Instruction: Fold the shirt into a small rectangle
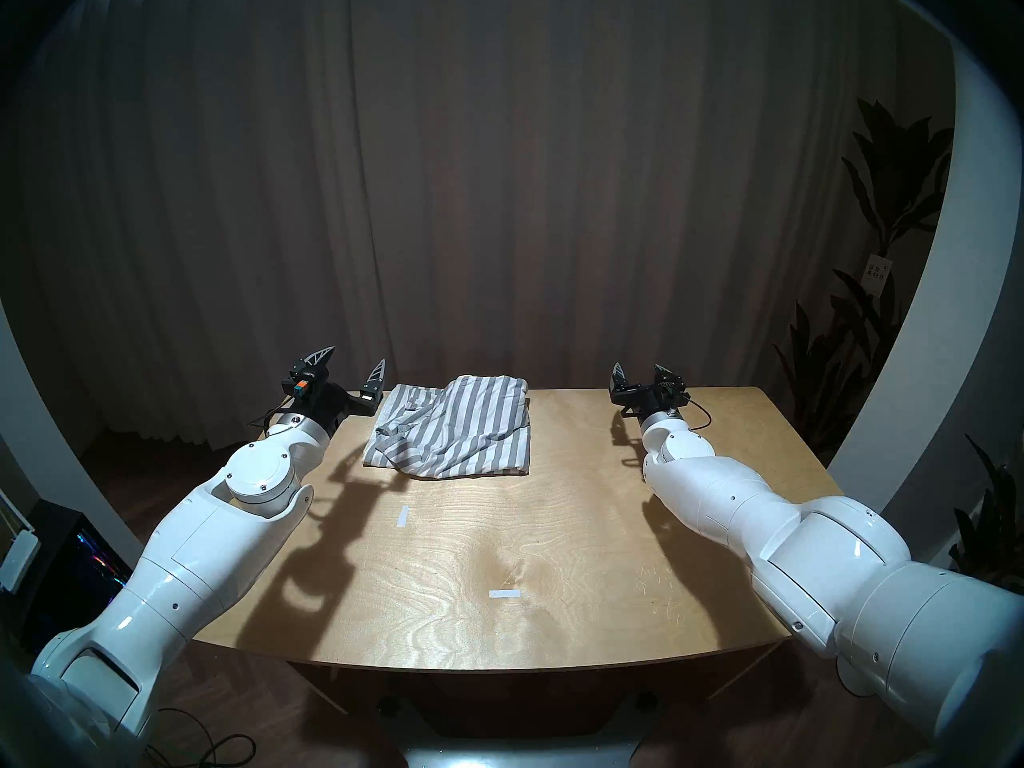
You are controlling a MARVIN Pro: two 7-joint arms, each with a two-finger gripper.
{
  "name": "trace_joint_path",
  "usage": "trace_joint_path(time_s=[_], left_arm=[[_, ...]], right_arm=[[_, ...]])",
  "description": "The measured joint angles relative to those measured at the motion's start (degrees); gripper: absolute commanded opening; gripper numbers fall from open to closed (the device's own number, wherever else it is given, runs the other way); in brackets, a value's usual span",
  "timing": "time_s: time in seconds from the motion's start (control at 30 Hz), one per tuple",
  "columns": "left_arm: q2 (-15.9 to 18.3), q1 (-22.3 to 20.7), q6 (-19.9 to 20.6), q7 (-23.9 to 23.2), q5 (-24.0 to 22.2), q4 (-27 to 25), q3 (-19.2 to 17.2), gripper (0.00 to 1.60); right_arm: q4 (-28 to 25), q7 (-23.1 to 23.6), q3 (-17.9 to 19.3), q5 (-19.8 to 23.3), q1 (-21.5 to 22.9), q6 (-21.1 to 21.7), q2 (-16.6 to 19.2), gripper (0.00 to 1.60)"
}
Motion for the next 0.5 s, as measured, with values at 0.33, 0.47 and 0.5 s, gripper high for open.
trace_joint_path(time_s=[0.33, 0.47, 0.5], left_arm=[[-0.91, -0.40, -0.12, -2.79, -3.42, 1.63, -0.53, 1.60], [-1.26, -0.59, -0.16, -3.94, -4.66, 2.17, -0.76, 1.60], [-1.31, -0.62, -0.16, -4.15, -4.90, 2.28, -0.81, 1.60]], right_arm=[[-1.91, -2.72, -0.31, -1.29, 0.12, 0.12, 0.91, 1.60], [-2.78, -3.82, -0.47, -1.80, 0.08, 0.25, 1.26, 1.60], [-2.95, -4.00, -0.53, -1.91, 0.07, 0.31, 1.32, 1.60]])
